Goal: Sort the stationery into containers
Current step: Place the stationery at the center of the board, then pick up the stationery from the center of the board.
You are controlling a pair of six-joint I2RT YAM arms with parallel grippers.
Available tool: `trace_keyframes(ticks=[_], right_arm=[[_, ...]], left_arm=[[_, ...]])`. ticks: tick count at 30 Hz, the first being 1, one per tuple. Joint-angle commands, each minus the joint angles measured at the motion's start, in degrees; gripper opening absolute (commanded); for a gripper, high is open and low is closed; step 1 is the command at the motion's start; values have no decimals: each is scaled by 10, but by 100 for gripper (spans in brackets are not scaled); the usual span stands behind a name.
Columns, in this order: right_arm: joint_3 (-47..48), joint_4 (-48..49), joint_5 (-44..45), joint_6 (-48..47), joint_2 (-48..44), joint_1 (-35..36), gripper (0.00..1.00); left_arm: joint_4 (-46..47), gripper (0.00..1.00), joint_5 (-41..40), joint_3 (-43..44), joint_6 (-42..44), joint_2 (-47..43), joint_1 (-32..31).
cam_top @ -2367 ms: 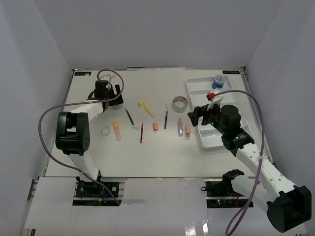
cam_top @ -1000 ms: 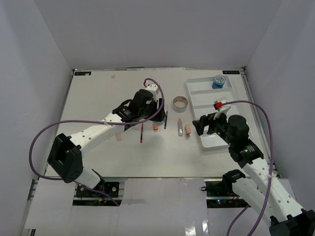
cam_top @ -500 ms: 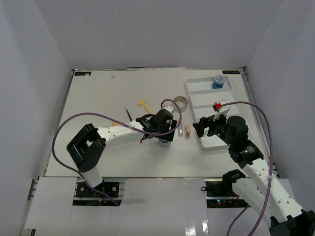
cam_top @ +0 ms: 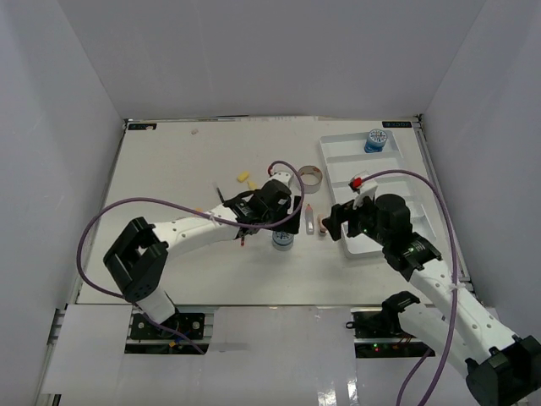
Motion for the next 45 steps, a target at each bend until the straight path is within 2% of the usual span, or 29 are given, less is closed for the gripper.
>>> trace_keyframes(ticks=[1,6,11,17,26,33,36,41,42,44,45], right_arm=[[39,11,-9,-21,40,37,90],[74,16,43,-31,116,125,90],[116,22,92,-31,210,210,90],[162,11,137,-31,308,257,90],[206,6,170,-19,406,278,90],[220,9,172,-15,449,281,91],[226,2,169,-10,457,282,100],[232,4,162,-7,459,281,76],[236,1,161,-8,458,281,67],[245,-6,167,-8,452,281,56],[246,-6,170,-10,448,281,43]], left_arm=[[-6,98,-8,18,-6,-82,50],[-32,98,4,23,26,-127,168],[-33,98,0,-9,66,-177,275],[-18,98,24,-86,84,-229,362],[2,98,-10,-169,112,-299,383],[3,98,-23,-173,120,-306,384],[3,98,-22,-174,120,-306,384],[3,98,-16,-174,120,-307,384],[3,98,-14,-173,119,-307,384],[2,98,-13,-173,119,-306,384],[1,98,-12,-173,119,-306,384]])
